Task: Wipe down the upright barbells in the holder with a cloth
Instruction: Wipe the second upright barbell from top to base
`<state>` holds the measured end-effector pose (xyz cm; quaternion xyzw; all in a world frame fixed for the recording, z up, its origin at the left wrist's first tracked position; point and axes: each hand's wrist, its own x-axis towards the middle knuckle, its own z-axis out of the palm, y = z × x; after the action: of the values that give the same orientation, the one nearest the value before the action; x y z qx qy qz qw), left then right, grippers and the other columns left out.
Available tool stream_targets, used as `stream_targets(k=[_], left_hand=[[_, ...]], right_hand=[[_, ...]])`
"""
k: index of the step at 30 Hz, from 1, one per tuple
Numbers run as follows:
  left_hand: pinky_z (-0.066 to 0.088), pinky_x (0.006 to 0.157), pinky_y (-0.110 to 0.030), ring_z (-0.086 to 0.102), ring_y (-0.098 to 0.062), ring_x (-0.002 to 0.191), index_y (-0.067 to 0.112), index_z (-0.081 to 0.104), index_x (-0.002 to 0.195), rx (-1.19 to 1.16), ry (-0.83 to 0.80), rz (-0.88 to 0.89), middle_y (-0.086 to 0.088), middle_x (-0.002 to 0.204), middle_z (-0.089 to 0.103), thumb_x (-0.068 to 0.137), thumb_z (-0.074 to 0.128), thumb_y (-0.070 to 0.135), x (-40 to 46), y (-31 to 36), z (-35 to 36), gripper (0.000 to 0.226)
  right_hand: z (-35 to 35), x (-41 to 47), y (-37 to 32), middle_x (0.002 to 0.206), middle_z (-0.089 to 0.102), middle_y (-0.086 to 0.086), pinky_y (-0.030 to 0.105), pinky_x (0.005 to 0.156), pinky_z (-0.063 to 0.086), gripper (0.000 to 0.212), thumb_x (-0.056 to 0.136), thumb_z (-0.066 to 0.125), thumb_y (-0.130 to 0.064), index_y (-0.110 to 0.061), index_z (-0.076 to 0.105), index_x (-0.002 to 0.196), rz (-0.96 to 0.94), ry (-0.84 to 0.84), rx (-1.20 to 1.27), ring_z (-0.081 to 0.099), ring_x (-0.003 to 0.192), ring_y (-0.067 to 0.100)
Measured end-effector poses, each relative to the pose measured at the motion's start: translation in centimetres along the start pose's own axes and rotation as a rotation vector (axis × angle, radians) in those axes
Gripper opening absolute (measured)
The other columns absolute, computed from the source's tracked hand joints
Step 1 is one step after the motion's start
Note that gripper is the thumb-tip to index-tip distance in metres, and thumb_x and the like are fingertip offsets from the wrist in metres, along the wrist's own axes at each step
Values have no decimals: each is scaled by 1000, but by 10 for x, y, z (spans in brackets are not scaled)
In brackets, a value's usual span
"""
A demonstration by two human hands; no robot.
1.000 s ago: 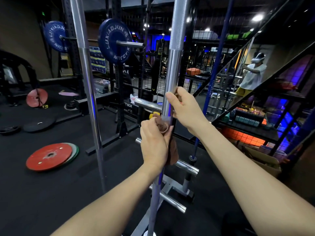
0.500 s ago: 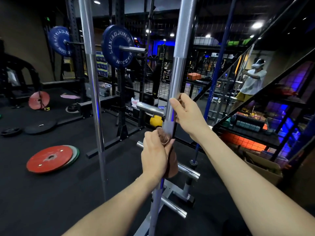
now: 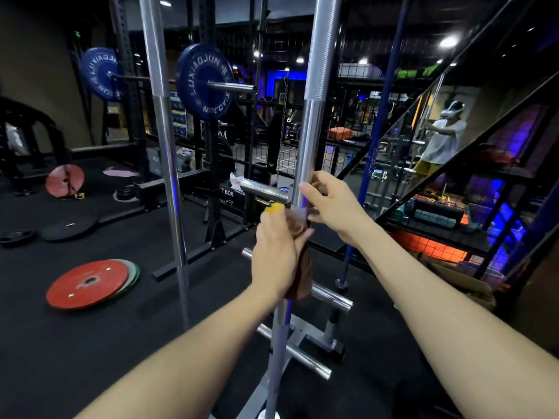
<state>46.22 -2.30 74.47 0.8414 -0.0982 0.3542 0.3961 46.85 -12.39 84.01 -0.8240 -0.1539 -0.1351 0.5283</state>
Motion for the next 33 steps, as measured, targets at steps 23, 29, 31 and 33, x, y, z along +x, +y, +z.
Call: stream_targets(k=[23, 29, 31, 33], left_hand=[[39, 67, -36, 54, -26, 92, 12, 46, 107, -138, 45, -72, -1, 104, 45, 91, 45, 46, 20, 7, -8, 38], [38, 72, -36, 55, -31, 98, 19, 40, 103, -106, -87, -202, -6, 109, 51, 96, 43, 39, -14, -18, 1, 22], [40, 72, -38, 55, -31, 97, 21, 35, 97, 3, -176, -198, -4, 106, 50, 95, 42, 43, -27, -27, 2, 23], [40, 70, -37, 54, -28, 97, 17, 40, 101, 1, -123, -134, -2, 103, 47, 95, 42, 45, -15, -20, 0, 28]], right_hand=[[5, 0, 5, 86, 52, -1, 36, 70, 53, 14, 98, 49, -30, -24, 48, 85, -1, 10, 72, 52, 79, 17], [4, -5, 4, 82, 48, -5, 45, 83, 54, 15, 99, 47, -30, -26, 46, 84, -10, 8, 41, 50, 79, 14], [4, -6, 4, 81, 47, -7, 45, 85, 54, 16, 99, 47, -30, -28, 46, 83, -6, 3, 47, 49, 77, 12], [3, -6, 4, 80, 46, -7, 44, 84, 54, 17, 99, 47, -30, -29, 45, 83, -2, 6, 45, 47, 74, 11]])
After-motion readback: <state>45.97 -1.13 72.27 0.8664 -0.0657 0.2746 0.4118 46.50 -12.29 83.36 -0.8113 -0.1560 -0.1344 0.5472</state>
